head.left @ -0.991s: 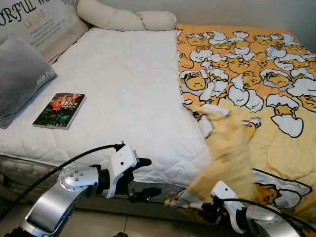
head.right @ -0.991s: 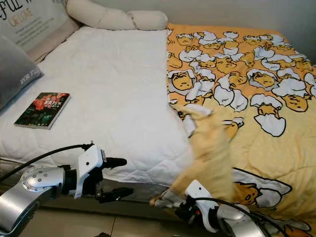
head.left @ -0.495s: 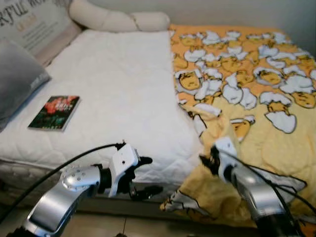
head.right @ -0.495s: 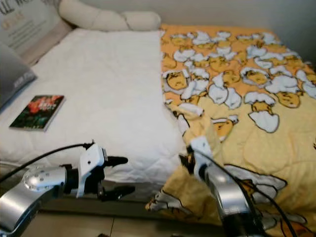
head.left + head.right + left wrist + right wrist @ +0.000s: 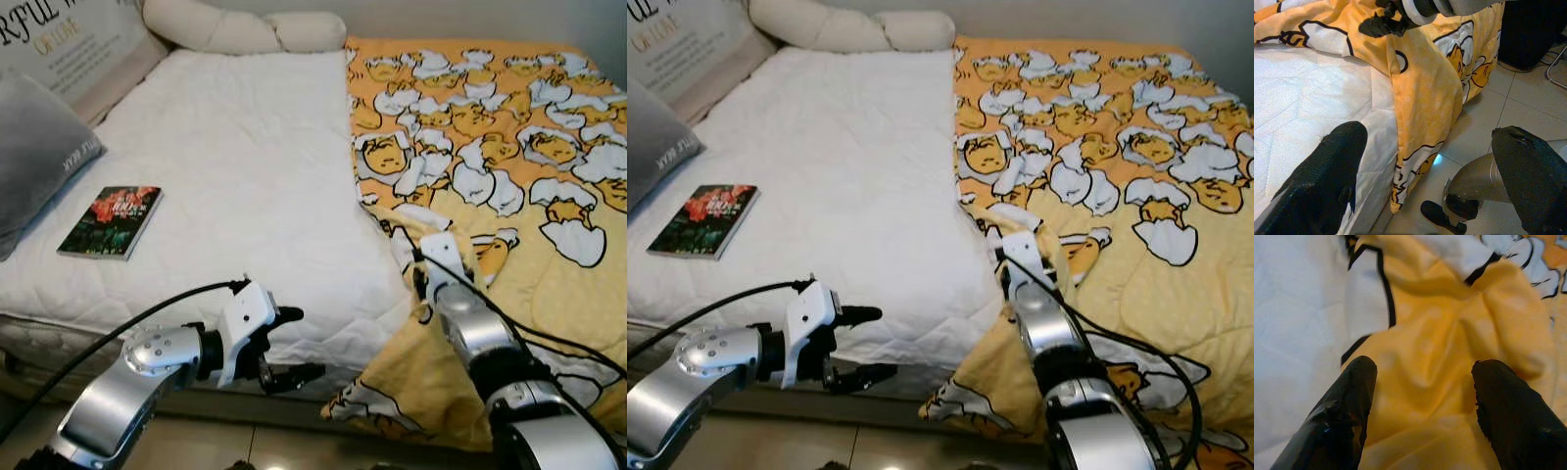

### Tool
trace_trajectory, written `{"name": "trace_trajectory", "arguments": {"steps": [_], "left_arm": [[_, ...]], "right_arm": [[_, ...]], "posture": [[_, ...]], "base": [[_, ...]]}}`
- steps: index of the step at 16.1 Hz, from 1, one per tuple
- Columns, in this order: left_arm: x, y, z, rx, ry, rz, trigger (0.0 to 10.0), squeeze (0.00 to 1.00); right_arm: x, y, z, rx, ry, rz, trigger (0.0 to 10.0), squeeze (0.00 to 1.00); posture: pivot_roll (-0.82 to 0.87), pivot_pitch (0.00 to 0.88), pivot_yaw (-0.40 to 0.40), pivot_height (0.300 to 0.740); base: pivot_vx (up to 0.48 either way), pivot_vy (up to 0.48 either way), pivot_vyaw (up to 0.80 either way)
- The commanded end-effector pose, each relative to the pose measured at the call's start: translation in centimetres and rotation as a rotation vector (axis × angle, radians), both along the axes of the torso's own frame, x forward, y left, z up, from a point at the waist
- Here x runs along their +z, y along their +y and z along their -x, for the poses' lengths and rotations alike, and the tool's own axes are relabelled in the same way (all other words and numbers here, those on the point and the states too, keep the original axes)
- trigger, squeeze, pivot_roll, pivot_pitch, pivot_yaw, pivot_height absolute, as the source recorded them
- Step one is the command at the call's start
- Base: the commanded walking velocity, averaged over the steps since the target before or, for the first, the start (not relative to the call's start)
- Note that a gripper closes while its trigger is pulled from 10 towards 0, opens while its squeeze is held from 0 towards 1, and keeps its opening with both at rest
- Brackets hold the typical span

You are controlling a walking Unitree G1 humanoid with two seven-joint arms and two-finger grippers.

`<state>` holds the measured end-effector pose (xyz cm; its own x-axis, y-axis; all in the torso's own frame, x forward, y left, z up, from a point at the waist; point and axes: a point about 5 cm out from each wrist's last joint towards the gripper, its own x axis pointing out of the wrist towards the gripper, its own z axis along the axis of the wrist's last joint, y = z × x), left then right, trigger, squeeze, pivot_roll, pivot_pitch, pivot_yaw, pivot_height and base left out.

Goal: Clean up the room

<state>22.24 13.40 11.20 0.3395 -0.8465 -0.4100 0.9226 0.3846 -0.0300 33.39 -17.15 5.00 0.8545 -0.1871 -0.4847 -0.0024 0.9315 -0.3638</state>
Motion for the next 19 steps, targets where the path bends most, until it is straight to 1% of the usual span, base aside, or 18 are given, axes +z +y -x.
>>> {"name": "trace_trajectory", "arguments": {"steps": [1,2,3,5,6,7,8,10,11,12,14,16,17,18,19], "left_arm": [[0.3,0.0,0.1,-0.001,-0.021,-0.003,10.0,0.0],[0.3,0.0,0.1,-0.001,-0.022,-0.002,10.0,0.0],[0.5,-0.2,0.0,0.011,-0.032,0.016,10.0,0.0],[0.3,-0.1,-0.2,0.015,-0.048,-0.007,10.0,0.0],[0.1,0.0,-0.2,0.017,-0.048,-0.018,10.0,0.0],[-0.1,0.2,-0.3,0.027,-0.05,-0.028,10.0,0.0],[-0.1,0.3,-0.4,0.034,-0.052,-0.033,10.0,0.0],[-0.2,0.4,-0.5,0.04,-0.056,-0.036,10.0,0.0],[-0.1,0.4,-0.5,0.043,-0.058,-0.036,10.0,0.0],[-0.1,0.4,-0.6,0.044,-0.06,-0.037,10.0,0.0],[-0.1,0.5,-0.6,0.048,-0.064,-0.039,10.0,0.0],[-0.1,0.6,-0.6,0.05,-0.064,-0.039,10.0,0.0],[-0.2,0.6,-0.5,0.047,-0.059,-0.041,10.0,0.0],[-0.3,0.6,-0.5,0.045,-0.057,-0.042,10.0,0.0],[-0.3,0.6,-0.5,0.044,-0.056,-0.042,10.0,0.0]], "right_arm": [[0.3,0.1,-0.3,-0.027,-0.027,0.005,10.0,0.0],[0.4,0.1,-0.3,-0.033,-0.036,0.006,10.0,0.0],[0.6,-0.2,-0.3,-0.097,-0.074,0.006,10.0,0.0],[0.4,-0.6,0.0,-0.168,-0.077,-0.002,10.0,0.0],[0.4,-0.6,0.1,-0.181,-0.091,-0.005,10.0,0.0],[0.6,-0.2,0.3,-0.171,-0.119,-0.022,10.0,0.0],[0.6,0.1,0.5,-0.17,-0.12,-0.018,10.0,0.0],[1.4,0.6,0.5,-0.132,-0.17,0.017,10.0,0.0],[1.7,0.9,0.6,-0.136,-0.183,0.002,10.0,0.0],[2.1,0.8,0.8,-0.144,-0.21,0.013,10.0,0.0],[2.6,0.2,1.2,-0.169,-0.247,0.046,10.0,0.0],[2.4,-0.1,1.6,-0.18,-0.233,0.048,10.0,0.0],[0.3,-0.4,2.1,-0.223,-0.111,-0.034,10.0,0.0],[-0.9,-0.3,2.2,-0.226,-0.039,-0.113,10.0,0.0],[-1.5,0.1,2.2,-0.225,0.001,-0.191,10.0,0.0]], "posture": [[-0.06,0.028,0.01,0.74],[-0.06,0.028,0.01,0.74],[-0.06,0.027,0.003,0.74],[-0.07,0.026,0.001,0.74],[-0.07,0.025,0.002,0.74],[-0.07,0.024,0.003,0.74],[-0.07,0.023,0.005,0.74],[-0.07,0.024,0.007,0.74],[-0.07,0.024,0.009,0.74],[-0.07,0.024,0.007,0.74],[-0.07,0.024,0.005,0.74],[-0.07,0.022,0.005,0.74],[-0.07,0.022,0.004,0.74],[-0.07,0.023,0.005,0.74],[-0.07,0.022,0.007,0.74]], "base": [[0.0,0.0,0.0],[0.0,0.0,0.0],[0.0,0.0,0.0],[0.0,0.0,0.0],[0.0,0.0,0.0],[0.0,0.0,0.0],[0.0,0.0,0.0],[0.0,0.0,0.0],[0.0,0.0,0.0],[0.0,0.0,0.0],[0.0,0.0,0.0],[0.0,0.0,0.0],[0.0,0.0,0.0],[0.0,0.0,0.0],[0.0,0.0,0.0]]}}
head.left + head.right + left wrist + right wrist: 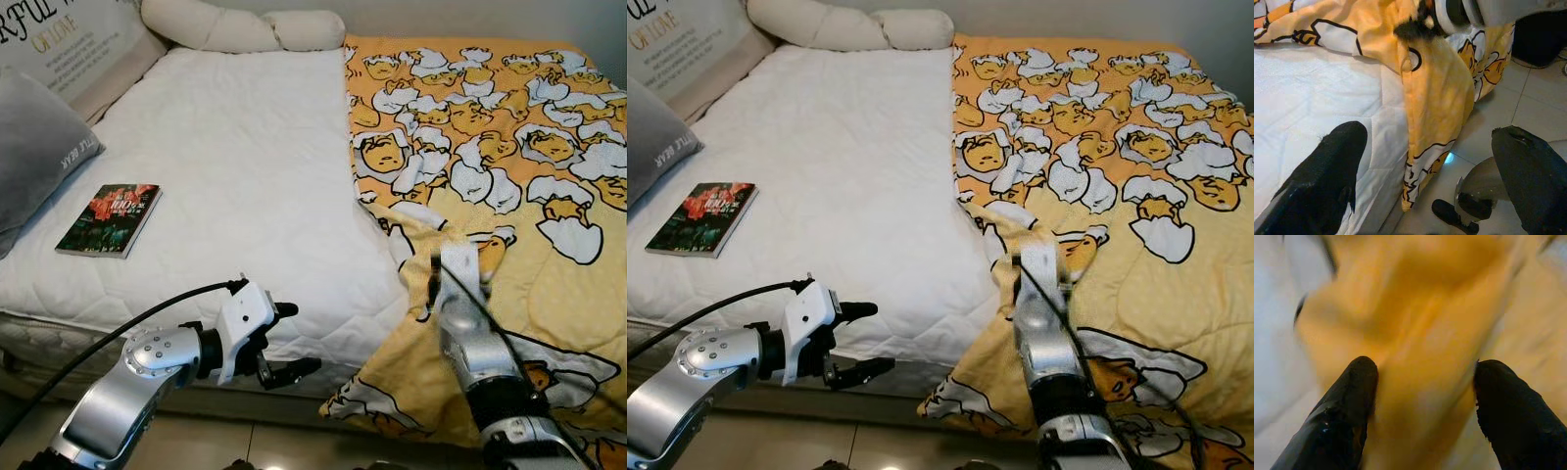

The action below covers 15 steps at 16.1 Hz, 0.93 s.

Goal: Clean up the room

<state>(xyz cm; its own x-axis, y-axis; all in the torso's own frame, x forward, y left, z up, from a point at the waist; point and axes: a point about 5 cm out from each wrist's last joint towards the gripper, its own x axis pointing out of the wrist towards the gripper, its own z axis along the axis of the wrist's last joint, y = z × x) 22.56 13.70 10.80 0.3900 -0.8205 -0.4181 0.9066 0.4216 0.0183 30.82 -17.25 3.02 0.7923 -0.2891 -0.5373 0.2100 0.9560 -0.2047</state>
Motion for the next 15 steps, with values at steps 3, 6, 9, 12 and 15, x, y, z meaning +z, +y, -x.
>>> {"name": "trace_trajectory", "arguments": {"steps": [3,6,9,12,15], "left_arm": [[0.0,0.3,-0.2,-0.002,-0.014,-0.02,10.0,0.0],[0.0,0.4,-0.1,-0.002,-0.016,-0.021,10.0,0.0],[0.0,0.2,0.0,-0.007,-0.014,-0.018,10.0,0.0],[-0.2,0.3,0.2,-0.02,-0.006,-0.027,10.0,0.0],[-0.2,0.2,0.1,-0.025,-0.005,-0.025,10.0,0.0]], "right_arm": [[0.2,0.2,-0.9,0.019,0.014,-0.056,3.8,0.0],[0.8,0.4,-1.6,0.045,-0.009,-0.053,0.0,0.0],[0.7,0.7,-1.5,0.065,-0.012,-0.041,0.0,0.0],[0.2,1.2,-1.0,0.087,-0.001,-0.042,0.0,0.0],[0.0,1.2,-0.9,0.076,0.002,-0.06,0.0,0.0]], "posture": [[-0.07,0.022,0.006,0.74],[-0.07,0.015,0.001,0.74],[-0.07,0.014,0.0,0.74],[-0.07,0.014,0.005,0.74],[-0.08,0.01,0.01,0.74]], "base": [[0.0,0.0,0.0],[0.0,0.0,0.0],[0.0,0.0,0.0],[0.0,0.0,0.0],[0.0,0.0,0.0]]}}
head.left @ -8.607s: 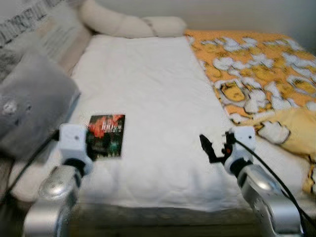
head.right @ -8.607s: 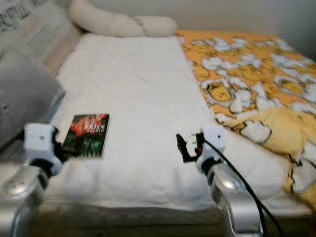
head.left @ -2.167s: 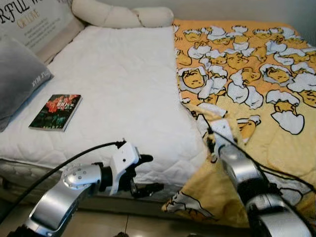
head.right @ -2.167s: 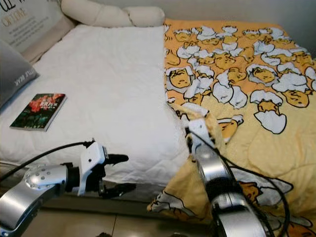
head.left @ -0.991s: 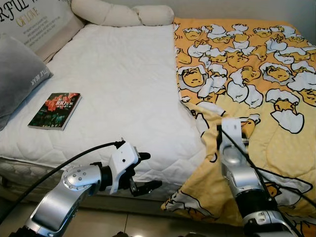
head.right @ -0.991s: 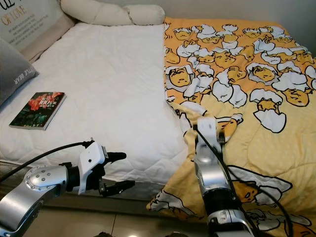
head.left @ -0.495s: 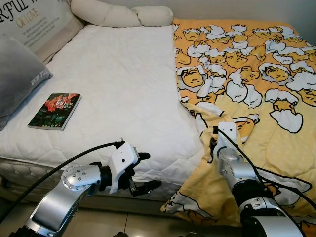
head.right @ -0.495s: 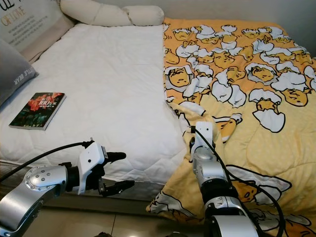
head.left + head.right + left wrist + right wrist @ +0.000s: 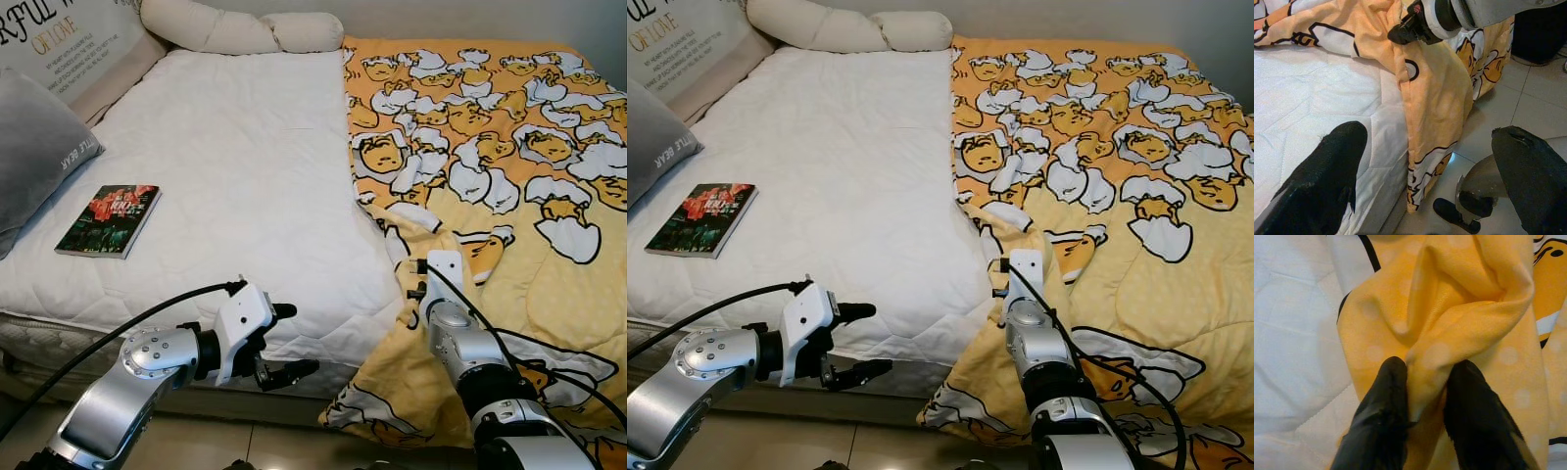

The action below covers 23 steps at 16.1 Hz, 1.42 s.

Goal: Clean up the room

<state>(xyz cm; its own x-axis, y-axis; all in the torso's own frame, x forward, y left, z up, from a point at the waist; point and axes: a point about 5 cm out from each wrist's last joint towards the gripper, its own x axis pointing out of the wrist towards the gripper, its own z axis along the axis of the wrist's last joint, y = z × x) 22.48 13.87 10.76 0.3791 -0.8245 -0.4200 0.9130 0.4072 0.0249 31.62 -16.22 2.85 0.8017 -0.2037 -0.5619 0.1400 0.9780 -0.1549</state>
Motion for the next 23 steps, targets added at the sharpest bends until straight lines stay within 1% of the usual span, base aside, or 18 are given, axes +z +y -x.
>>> {"name": "trace_trajectory", "arguments": {"steps": [1,4,6,8,11,12,13,15,16,19,21,23], "left_arm": [[-0.2,0.0,-0.1,-0.01,-0.001,-0.021,10.0,0.0],[-0.1,0.1,-0.2,-0.004,-0.007,-0.023,10.0,0.0],[-0.1,0.3,-0.1,0.001,-0.008,-0.024,10.0,0.0],[-0.2,0.5,0.1,0.007,-0.006,-0.026,10.0,0.0],[-0.2,0.7,0.4,0.009,0.0,-0.029,10.0,0.0],[-0.2,0.7,0.4,0.009,0.001,-0.031,10.0,0.0],[-0.2,0.8,0.5,0.008,0.002,-0.032,10.0,0.0],[-0.3,0.9,0.6,0.008,0.006,-0.038,10.0,0.0],[-0.3,0.9,0.6,0.008,0.006,-0.038,10.0,0.0],[-0.3,1.1,0.9,0.009,0.013,-0.043,10.0,0.0],[-0.4,1.2,1.0,0.008,0.017,-0.046,10.0,0.0],[-0.4,1.2,1.0,0.007,0.02,-0.046,10.0,0.0]], "right_arm": [[0.2,0.1,-0.1,0.004,-0.015,-0.01,0.0,0.0],[0.5,0.0,-0.3,0.024,-0.026,-0.025,0.0,0.0],[0.6,0.1,-0.4,0.064,-0.022,-0.049,0.0,0.0],[0.5,0.7,-0.2,0.157,0.005,-0.115,0.0,0.0],[0.9,2.8,0.9,0.359,0.054,-0.295,0.0,0.0],[1.1,3.7,1.5,0.451,0.078,-0.34,0.0,0.0],[1.1,4.2,1.9,0.497,0.094,-0.359,0.0,0.0],[1.1,6.3,3.7,0.681,0.178,-0.418,0.0,0.0],[1.1,6.5,3.9,0.703,0.187,-0.422,0.0,0.0],[1.6,7.9,4.9,0.791,0.226,-0.486,0.0,0.0],[2.1,8.4,5.4,0.843,0.241,-0.51,0.0,0.0],[2.4,8.6,5.7,0.865,0.257,-0.518,0.0,0.0]], "posture": [[-0.08,0.008,0.01,0.74],[-0.07,0.0,0.003,0.74],[-0.07,0.0,-0.001,0.74],[-0.07,0.0,0.001,0.74],[-0.08,0.0,0.003,0.74],[-0.07,0.0,0.001,0.74],[-0.07,0.0,0.001,0.74],[-0.07,0.0,0.0,0.74],[-0.07,0.0,0.0,0.74],[-0.06,0.0,-0.003,0.74],[-0.06,0.0,-0.003,0.74],[-0.06,0.0,-0.003,0.74]], "base": [[0.0,0.0,0.0],[0.0,0.0,0.0],[0.0,0.0,0.0],[0.0,0.0,0.0],[0.0,0.0,0.0],[0.0,0.0,0.0],[0.0,0.0,0.0],[0.0,0.0,0.0],[0.0,0.0,0.0],[0.0,0.0,0.0],[0.0,0.0,0.0],[0.0,0.0,0.0]]}}
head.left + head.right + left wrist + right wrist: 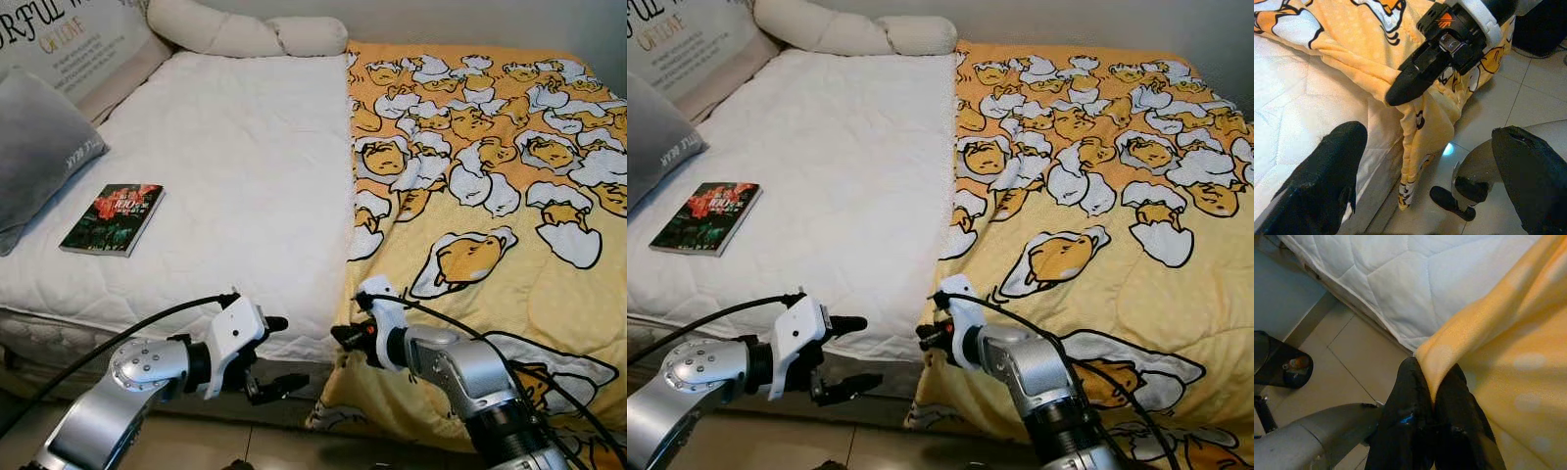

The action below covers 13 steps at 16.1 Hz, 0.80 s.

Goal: Clean up the room

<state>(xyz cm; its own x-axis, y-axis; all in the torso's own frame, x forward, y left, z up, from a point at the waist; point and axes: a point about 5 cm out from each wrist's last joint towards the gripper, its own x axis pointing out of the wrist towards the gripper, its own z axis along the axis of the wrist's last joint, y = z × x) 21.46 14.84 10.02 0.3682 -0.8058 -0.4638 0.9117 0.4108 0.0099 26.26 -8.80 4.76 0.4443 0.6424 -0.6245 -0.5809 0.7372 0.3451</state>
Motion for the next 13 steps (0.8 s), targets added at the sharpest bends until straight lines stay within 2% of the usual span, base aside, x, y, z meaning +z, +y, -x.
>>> {"name": "trace_trajectory", "arguments": {"steps": [1,3,5,10,11,12,13], "left_arm": [[0.3,0.3,0.0,0.002,-0.012,-0.008,10.0,0.0],[0.3,0.1,0.0,0.001,-0.011,-0.007,10.0,0.0],[0.1,0.0,-0.2,0.007,-0.013,-0.01,10.0,0.0],[0.1,0.2,-0.4,0.013,-0.018,-0.023,10.0,0.0],[0.1,0.3,-0.4,0.017,-0.02,-0.028,10.0,0.0],[0.1,0.4,-0.5,0.021,-0.024,-0.032,10.0,0.0],[0.1,0.4,-0.5,0.023,-0.027,-0.034,10.0,0.0]], "right_arm": [[0.6,1.2,0.4,0.062,0.013,-0.05,0.0,0.0],[-0.4,0.7,0.5,0.03,0.034,0.018,0.0,0.0],[-2.7,0.4,0.4,-0.021,0.057,0.115,0.0,0.0],[-6.1,1.6,1.2,-0.059,0.087,0.15,0.0,0.0],[-6.4,2.0,1.4,-0.06,0.085,0.123,10.0,0.0],[-6.6,2.3,1.6,-0.085,0.11,0.068,10.0,0.0],[-6.4,2.4,1.3,-0.094,0.092,0.038,10.0,1.0]], "posture": [[-0.07,0.0,-0.003,0.74],[-0.07,0.0,-0.002,0.74],[-0.07,0.001,0.0,0.74],[-0.06,0.01,0.005,0.74],[-0.05,0.013,0.007,0.74],[-0.05,0.016,0.009,0.74],[-0.05,0.016,0.009,0.74]], "base": [[0.0,0.0,0.0],[0.0,0.0,0.0],[0.0,0.0,0.0],[0.0,0.0,0.0],[0.0,0.0,0.0],[0.0,0.0,0.0],[0.0,0.0,0.0]]}}
